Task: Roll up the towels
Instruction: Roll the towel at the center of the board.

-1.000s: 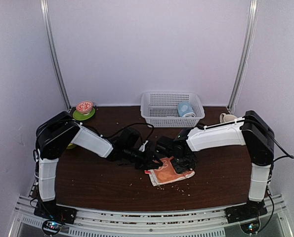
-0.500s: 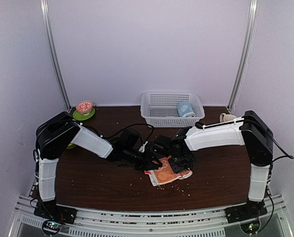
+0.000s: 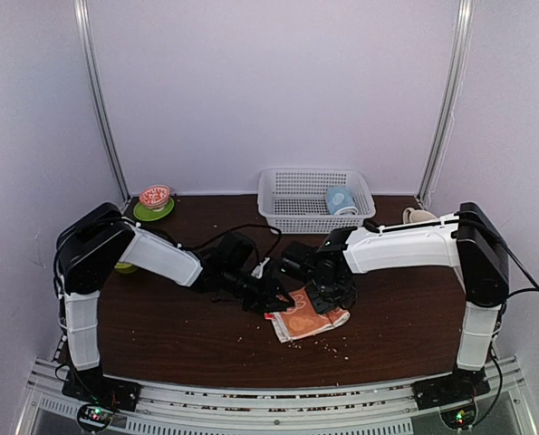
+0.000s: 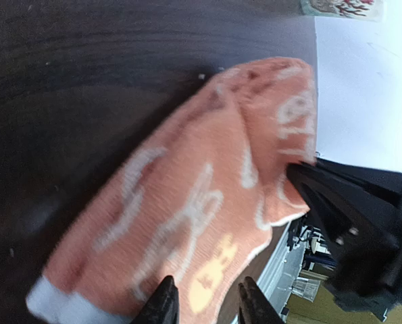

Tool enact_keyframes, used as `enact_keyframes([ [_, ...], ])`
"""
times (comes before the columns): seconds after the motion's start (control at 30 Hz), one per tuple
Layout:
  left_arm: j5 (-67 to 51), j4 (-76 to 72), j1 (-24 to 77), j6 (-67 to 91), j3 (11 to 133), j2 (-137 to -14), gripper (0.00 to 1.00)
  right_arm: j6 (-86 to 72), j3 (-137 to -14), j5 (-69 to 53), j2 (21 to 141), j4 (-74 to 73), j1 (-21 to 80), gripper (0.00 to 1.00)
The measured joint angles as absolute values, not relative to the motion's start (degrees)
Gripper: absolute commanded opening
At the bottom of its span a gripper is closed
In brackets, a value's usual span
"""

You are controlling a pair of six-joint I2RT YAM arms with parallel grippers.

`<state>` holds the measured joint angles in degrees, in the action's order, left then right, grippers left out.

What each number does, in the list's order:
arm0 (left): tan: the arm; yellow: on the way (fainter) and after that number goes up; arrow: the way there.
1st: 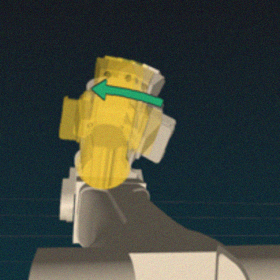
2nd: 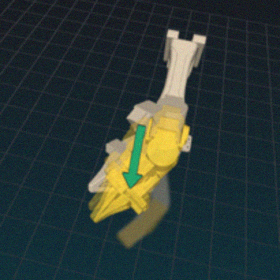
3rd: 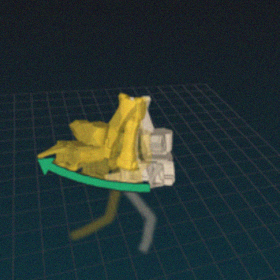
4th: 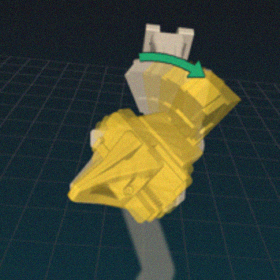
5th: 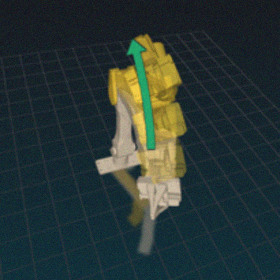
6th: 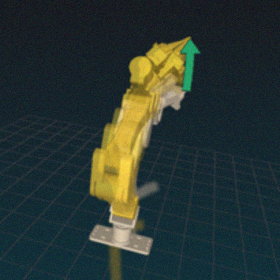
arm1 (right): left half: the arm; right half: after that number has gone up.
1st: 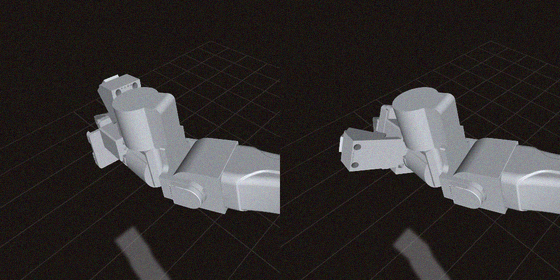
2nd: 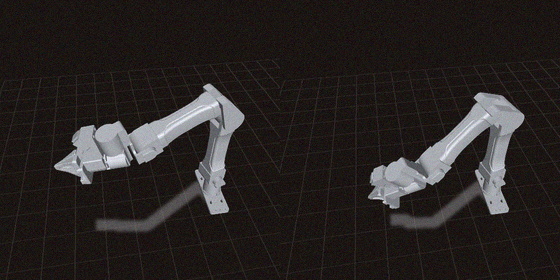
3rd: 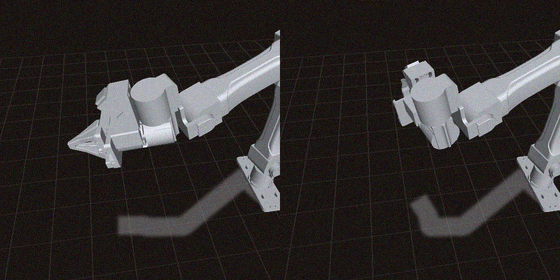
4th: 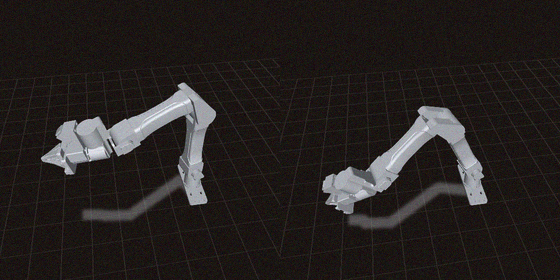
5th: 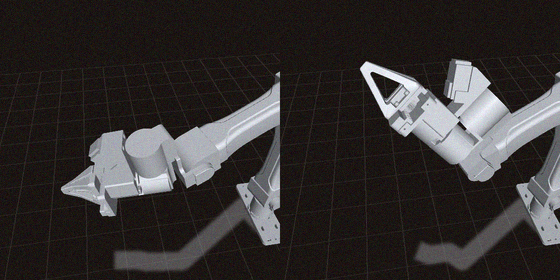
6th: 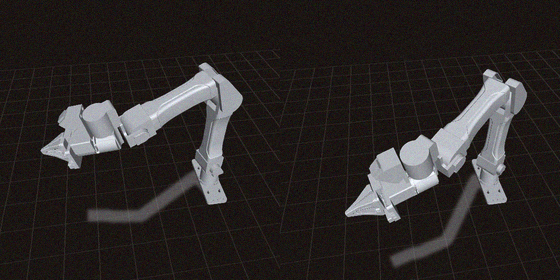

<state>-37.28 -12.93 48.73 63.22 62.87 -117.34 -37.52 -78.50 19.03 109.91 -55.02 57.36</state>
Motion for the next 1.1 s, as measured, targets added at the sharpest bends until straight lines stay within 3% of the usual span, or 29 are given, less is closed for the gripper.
enact_keyframes([
  [0.27,-36.9,-8.1,48.8,60.3,63.2,-110.1,0.32,-37.5,-78.5,18.7,109.9,-54.8,57.5,0.0],
  [0.63,-37.1,-8.0,49.3,60.5,64.5,-114.7,0.31,-37.8,-78.5,17.8,109.9,-54.4,57.6,0.0],
  [1.1,-37.1,-7.0,49.2,60.1,64.6,-117.5,0.3,-38.0,-79.5,15.0,109.8,-53.7,58.2,0.09],
])
